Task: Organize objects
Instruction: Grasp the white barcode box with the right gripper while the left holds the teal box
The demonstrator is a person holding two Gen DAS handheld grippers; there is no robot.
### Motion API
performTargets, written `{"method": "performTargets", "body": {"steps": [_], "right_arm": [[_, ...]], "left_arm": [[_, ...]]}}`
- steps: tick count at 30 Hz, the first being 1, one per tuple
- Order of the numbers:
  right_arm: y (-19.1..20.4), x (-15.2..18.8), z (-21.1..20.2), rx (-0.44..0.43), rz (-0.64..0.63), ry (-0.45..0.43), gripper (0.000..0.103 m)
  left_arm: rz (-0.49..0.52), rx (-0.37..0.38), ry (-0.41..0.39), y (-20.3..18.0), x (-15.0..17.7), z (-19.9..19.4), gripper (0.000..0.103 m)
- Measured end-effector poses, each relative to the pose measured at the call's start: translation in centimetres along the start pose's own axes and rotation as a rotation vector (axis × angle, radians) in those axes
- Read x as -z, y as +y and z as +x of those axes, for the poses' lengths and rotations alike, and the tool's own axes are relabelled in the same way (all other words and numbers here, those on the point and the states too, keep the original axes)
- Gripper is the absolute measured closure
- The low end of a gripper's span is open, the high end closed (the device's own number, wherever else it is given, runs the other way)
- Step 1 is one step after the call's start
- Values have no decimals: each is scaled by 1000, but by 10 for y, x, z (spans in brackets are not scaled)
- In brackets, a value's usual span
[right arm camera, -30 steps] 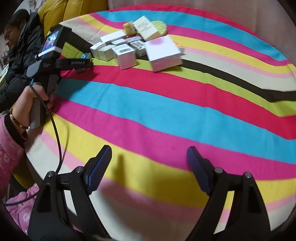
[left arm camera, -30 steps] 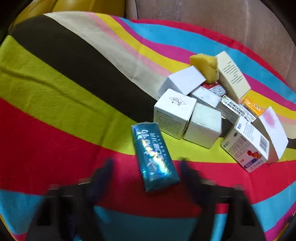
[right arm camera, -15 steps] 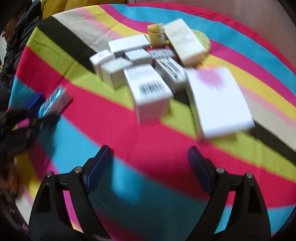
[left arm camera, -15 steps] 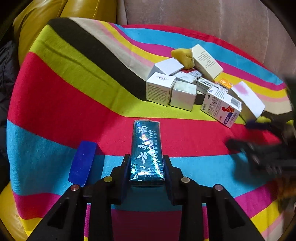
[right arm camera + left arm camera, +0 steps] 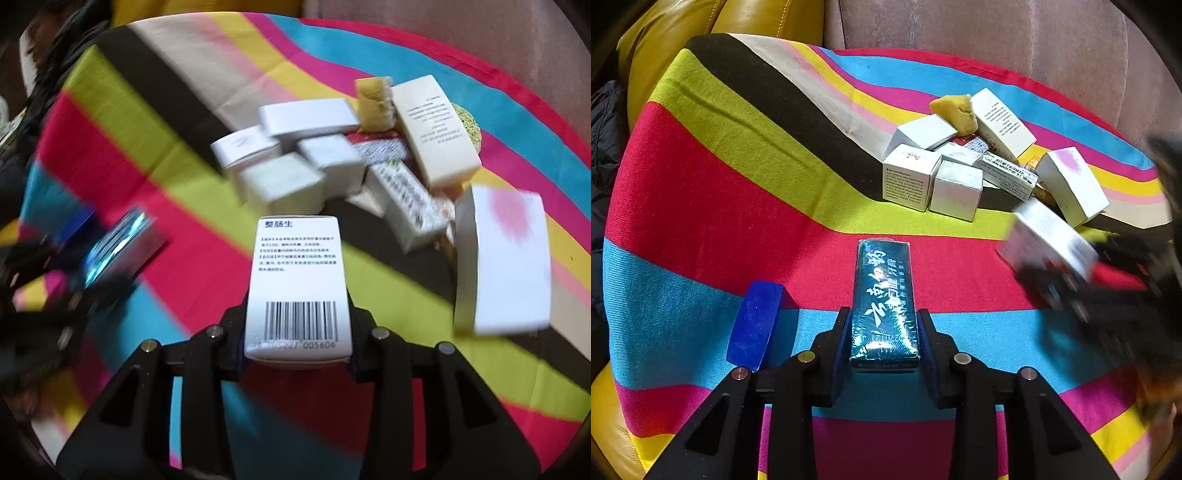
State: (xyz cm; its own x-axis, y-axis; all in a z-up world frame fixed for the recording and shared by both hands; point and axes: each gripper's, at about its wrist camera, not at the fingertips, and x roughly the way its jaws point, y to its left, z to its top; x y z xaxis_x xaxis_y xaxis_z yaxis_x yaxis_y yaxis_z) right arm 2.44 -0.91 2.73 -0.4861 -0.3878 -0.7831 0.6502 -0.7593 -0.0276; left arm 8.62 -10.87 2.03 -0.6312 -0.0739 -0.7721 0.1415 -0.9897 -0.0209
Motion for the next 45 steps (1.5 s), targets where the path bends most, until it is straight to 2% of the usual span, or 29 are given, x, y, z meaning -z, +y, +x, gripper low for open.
{"method": "performTargets", "body": {"steps": [6,11,14,30,33,45], "right_arm": [[15,48,-40,22,-18,13,60],[3,72,-57,52,39,-5,60],[0,78,-63,59,82,-20,60],[-4,81,-70,75,98,-22,60],[-12,85,-77,79,148,-38,60],[-21,116,-121,83,219,-66,60]], "left_arm": [[6,8,2,-1,0,0,62],[10,14,2,-3,0,0,61],[-6,5,-2,0,0,0,69],[10,-20,0,-8,2,0,69],[18,15,14,-23,13,-10,69],[203,124,33,-106,48,-41,69]]}}
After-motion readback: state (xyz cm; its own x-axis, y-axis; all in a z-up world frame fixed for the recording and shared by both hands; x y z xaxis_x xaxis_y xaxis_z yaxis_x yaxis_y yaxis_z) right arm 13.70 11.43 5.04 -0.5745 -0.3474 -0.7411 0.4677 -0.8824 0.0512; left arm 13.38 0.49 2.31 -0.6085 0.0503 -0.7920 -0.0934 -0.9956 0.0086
